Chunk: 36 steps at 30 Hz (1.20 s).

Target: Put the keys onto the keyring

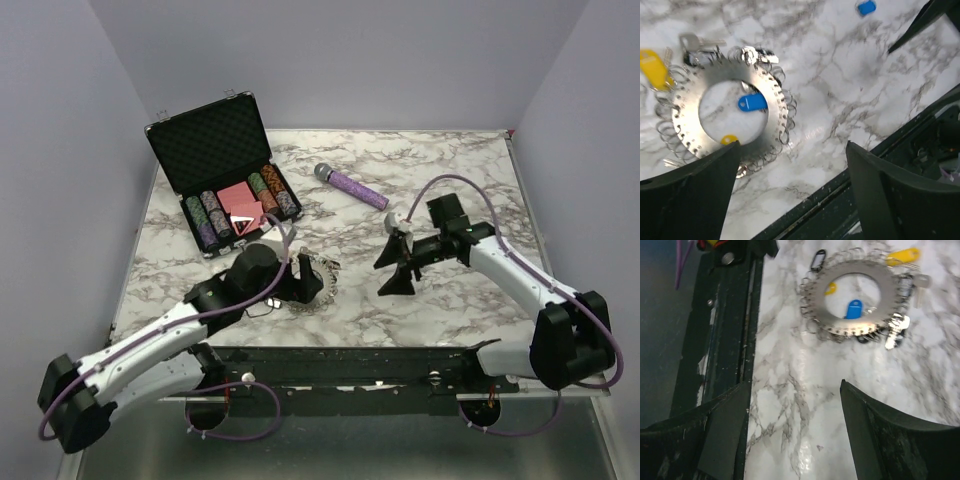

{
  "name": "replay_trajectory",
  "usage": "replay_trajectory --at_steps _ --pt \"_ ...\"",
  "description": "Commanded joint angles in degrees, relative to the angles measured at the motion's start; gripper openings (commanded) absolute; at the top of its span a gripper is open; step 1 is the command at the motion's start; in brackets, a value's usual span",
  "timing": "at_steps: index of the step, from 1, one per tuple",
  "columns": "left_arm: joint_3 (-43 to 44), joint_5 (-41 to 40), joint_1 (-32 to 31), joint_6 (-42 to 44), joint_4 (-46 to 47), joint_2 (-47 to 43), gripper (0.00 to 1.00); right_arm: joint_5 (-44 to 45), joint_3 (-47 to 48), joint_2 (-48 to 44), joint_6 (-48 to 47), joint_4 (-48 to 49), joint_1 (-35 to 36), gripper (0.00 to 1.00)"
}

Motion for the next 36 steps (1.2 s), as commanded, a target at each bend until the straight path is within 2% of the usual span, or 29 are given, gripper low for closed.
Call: replay_trajectory --at_steps 1,3,4,6,9,14,17,28,36 --pt "1.1 -3.4 3.6 9.5 -3.5 -13.0 0.99 4.3 4.5 4.5 -28.7 -15.8 8.6 0.82" --pt "4.4 -4.1 5.3 14.9 -8.7 -16.0 0.99 5.1 7.2 7.4 -40.1 -21.5 11.3 0.82" --pt "6.4 -5.2 5.4 18.0 -10.8 -16.9 0.99 6.2 8.2 9.0 -41.5 -21.3 13.2 0.82" --pt "8.1 -9.9 5.5 22.2 -14.2 -17.8 0.99 10.1 9.4 11.3 -39.4 -17.2 17.1 0.81" --pt "5.7 -16.3 5.5 25.4 -13.6 -19.6 0.99 14.5 10.4 14.9 -33.9 -9.8 22.9 0.72" --pt "5.5 -19.6 5.4 27.5 -15.0 -21.1 0.98 19.5 13.0 19.3 -26.7 -4.0 29.1 0.52" --pt "5.4 -19.8 5.4 28.0 -14.9 -23.3 0.98 23.9 13.1 20.8 -22.9 -0.6 31.4 0.46" --pt "5.3 -19.9 5.4 28.1 -15.0 -24.6 0.98 34.0 11.8 23.1 -16.2 8.5 33.4 0.44" --pt "5.3 -19.9 5.4 28.1 -15.1 -24.4 0.98 35.4 10.2 23.7 -17.0 10.9 33.5 0.42"
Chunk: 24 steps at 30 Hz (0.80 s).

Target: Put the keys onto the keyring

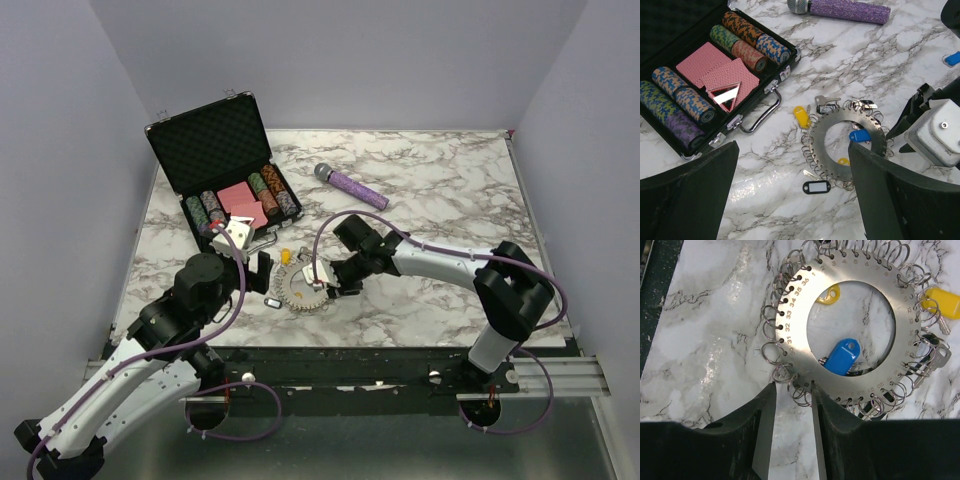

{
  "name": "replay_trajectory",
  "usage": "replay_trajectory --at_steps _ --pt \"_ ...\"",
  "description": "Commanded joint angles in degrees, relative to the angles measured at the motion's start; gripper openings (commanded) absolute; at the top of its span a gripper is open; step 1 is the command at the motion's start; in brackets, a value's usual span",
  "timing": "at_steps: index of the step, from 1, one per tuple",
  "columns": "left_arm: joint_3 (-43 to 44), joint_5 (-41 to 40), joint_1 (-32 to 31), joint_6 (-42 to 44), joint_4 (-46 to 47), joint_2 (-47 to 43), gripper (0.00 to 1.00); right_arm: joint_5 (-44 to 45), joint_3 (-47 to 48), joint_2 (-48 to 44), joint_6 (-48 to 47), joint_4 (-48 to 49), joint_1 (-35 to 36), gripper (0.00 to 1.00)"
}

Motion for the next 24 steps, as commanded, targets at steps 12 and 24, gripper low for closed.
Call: replay_trajectory --at_steps 12,24 --pt "-0.3 -1.0 0.3 0.8 -0.4 0.0 0.98 4.0 -3.0 2.5 0.1 4.8 1.1 0.39" --pt "-0.3 -0.6 0.2 0.7 -0.3 0.0 0.98 6.1 -3.8 2.8 0.2 6.1 1.1 0.33"
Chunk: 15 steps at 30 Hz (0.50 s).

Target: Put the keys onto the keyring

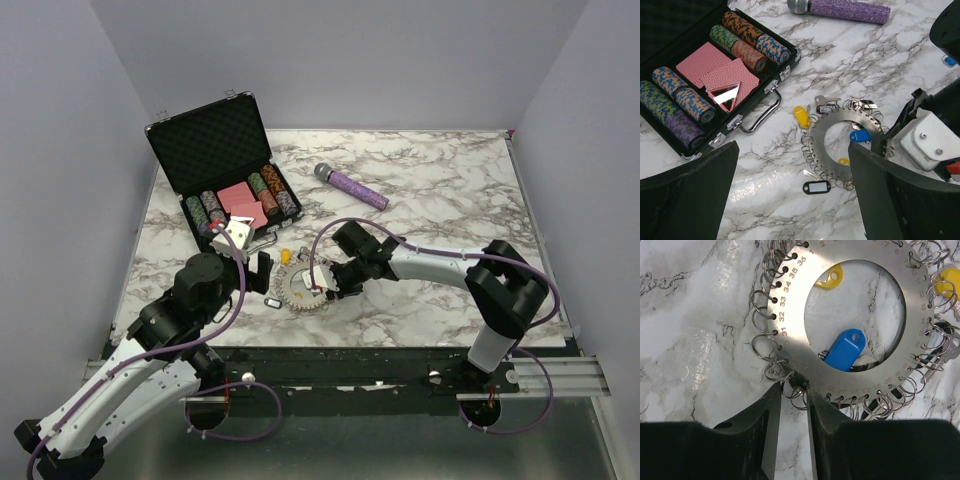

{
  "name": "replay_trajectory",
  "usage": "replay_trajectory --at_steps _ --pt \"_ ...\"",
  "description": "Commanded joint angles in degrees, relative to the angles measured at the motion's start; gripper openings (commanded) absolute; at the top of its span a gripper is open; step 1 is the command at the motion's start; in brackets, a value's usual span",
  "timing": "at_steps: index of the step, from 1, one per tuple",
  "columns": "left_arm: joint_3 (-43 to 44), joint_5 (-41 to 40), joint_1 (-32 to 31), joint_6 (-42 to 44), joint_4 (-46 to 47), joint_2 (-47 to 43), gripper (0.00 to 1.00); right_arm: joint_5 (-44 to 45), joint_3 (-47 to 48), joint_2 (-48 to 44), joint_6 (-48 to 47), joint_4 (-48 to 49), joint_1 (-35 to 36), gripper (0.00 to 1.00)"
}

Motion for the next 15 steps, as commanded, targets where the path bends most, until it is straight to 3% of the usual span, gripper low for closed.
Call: replay_trajectory --at_steps 1,15 --pt "-0.3 -0.5 0.3 0.7 -0.3 -0.1 0.98 1.4 -1.0 1.2 0.1 1.2 0.5 0.33" --pt "-0.5 -0.3 0.2 0.6 -0.1 -0.2 0.98 0.7 -1.3 1.2 0.2 1.2 0.6 0.31"
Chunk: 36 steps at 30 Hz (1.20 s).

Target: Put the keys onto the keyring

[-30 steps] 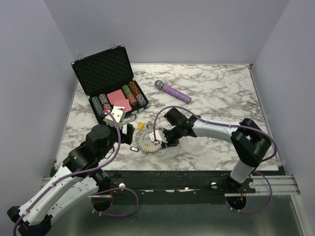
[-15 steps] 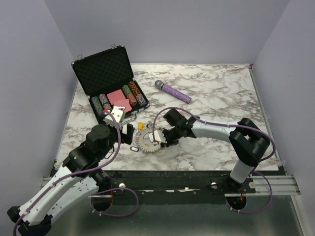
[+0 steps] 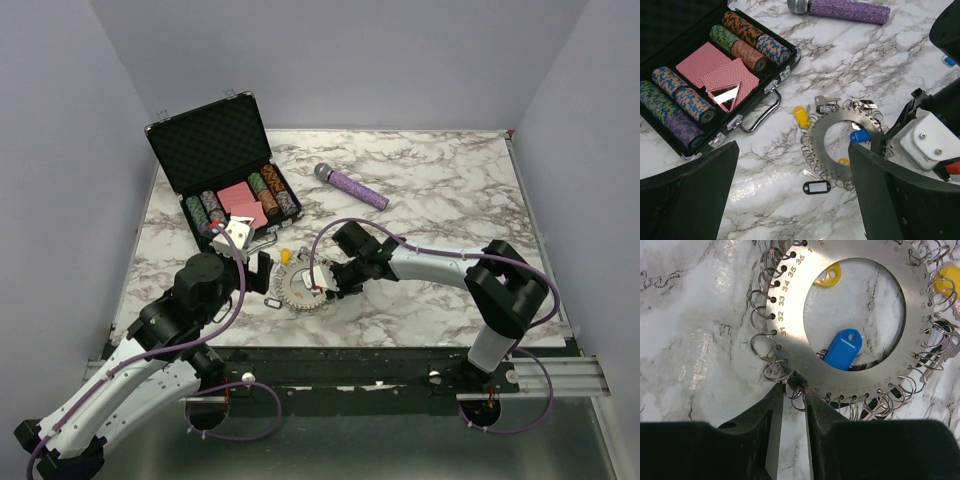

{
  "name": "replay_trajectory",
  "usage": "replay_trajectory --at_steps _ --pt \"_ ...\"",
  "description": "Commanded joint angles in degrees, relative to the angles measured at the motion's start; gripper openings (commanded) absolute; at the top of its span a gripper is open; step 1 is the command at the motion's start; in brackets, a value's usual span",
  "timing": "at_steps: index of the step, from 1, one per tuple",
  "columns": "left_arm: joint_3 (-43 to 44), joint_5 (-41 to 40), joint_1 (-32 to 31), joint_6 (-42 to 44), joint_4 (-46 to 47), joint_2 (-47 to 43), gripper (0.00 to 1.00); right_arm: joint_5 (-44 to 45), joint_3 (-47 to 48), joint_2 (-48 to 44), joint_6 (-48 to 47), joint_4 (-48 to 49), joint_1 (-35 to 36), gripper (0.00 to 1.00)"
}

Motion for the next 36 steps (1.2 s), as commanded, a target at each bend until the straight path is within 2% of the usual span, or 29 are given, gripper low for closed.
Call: replay_trajectory --at_steps 1,15,23,31,33,36 --pt "-0.5 -0.3 0.2 0.6 -0.1 -0.2 0.98 0.2 -1.0 1.2 0.2 0.7 0.5 0.29" --pt "-0.6 -0.3 0.2 0.6 0.1 -0.8 0.98 -1.1 0.0 1.1 3.4 0.7 0.5 0.05" --pt "-2.0 3.2 0.2 1.5 2.8 -4.8 0.97 -5.2 4.7 0.0 8.5 -6.3 0.4 0.01" --pt "-8.4 17.3 0.3 3.9 13.7 -14.9 0.99 -9.5 10.2 -2.2 11.2 -18.1 -2.3 0.0" --pt "-10.4 19.0 0.3 3.2 16.9 -16.3 0.99 -10.6 11.1 -3.5 11.5 -20.9 -3.5 0.0" --pt "-13.1 26.5 0.3 0.3 23.4 -16.4 0.99 -13.7 12.2 -6.3 11.7 -24.4 -6.1 0.0"
